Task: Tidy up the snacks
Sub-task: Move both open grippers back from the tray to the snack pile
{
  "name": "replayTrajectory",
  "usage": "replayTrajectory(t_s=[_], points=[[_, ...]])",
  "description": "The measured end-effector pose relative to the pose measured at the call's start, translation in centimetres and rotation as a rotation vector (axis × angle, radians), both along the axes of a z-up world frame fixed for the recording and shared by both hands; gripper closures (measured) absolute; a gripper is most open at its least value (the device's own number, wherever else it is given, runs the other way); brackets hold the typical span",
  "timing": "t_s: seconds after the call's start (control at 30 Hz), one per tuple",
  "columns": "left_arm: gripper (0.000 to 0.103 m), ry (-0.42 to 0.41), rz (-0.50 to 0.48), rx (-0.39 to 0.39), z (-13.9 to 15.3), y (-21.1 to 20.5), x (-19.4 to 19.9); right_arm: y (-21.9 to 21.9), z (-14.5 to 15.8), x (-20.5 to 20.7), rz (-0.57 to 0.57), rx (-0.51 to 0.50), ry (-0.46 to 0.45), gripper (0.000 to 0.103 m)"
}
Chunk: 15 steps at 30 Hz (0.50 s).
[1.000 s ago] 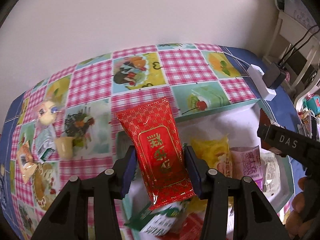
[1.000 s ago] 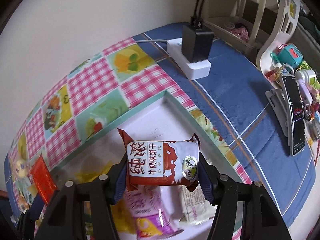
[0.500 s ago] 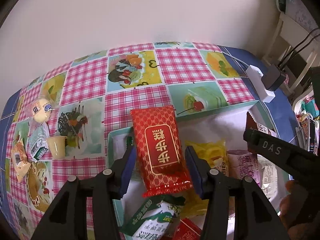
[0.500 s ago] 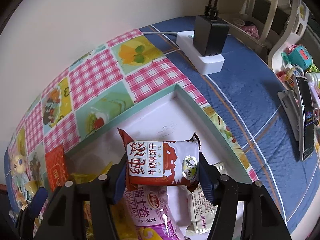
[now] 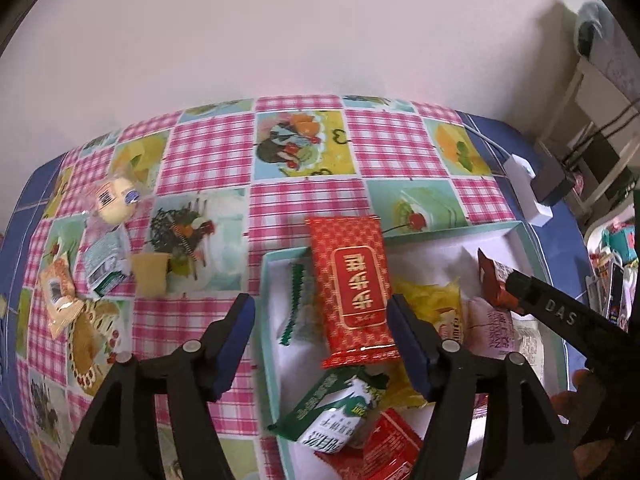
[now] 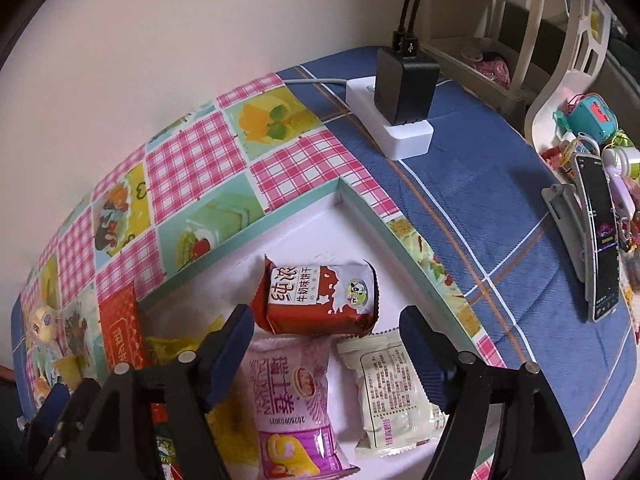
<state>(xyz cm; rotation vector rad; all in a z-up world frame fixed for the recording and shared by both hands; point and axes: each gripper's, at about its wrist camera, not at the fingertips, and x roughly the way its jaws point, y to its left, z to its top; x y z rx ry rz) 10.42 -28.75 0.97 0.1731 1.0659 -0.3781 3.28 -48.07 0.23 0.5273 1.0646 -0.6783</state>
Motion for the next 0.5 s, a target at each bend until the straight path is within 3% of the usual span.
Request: replayTrajectory(t_s=[0.03,0.07,0.13,0.3,0.4,0.5], points=[[0.029,0.001,0.012,-0.002,0.1,0.4,0.0,0.2,0.1,-0.1,0.002,-0.003,0.0,0.021],[0.028,0.002,0.023,-0.003,0.1,0.8,0.1,0.2,0.2,-0.2,0.004,-0.005,-0.003,0.012],[0.019,0.004,0.047,-0.008,0.2,1.7,0.1,0.7,0.6,-0.5,0.009,-0.014,-0.014,0.001],[0.018,0.002,0.125,-0.02,0.4,4.5,0.2,2.4,1.6,-0.7,0.043,-0.041,-0.028,0.0],[0.005,-0.008,0.166,-0.026,0.6,6.2,0.1,3.6,2.0,-0.8,0.065,-0.047,-0.04,0.0],[0.005,-0.019,0.206,-0.034,0.8,8.1,-0.1,5.2,2.7,-0.7,0.096,-0.051,-0.054,0.0]])
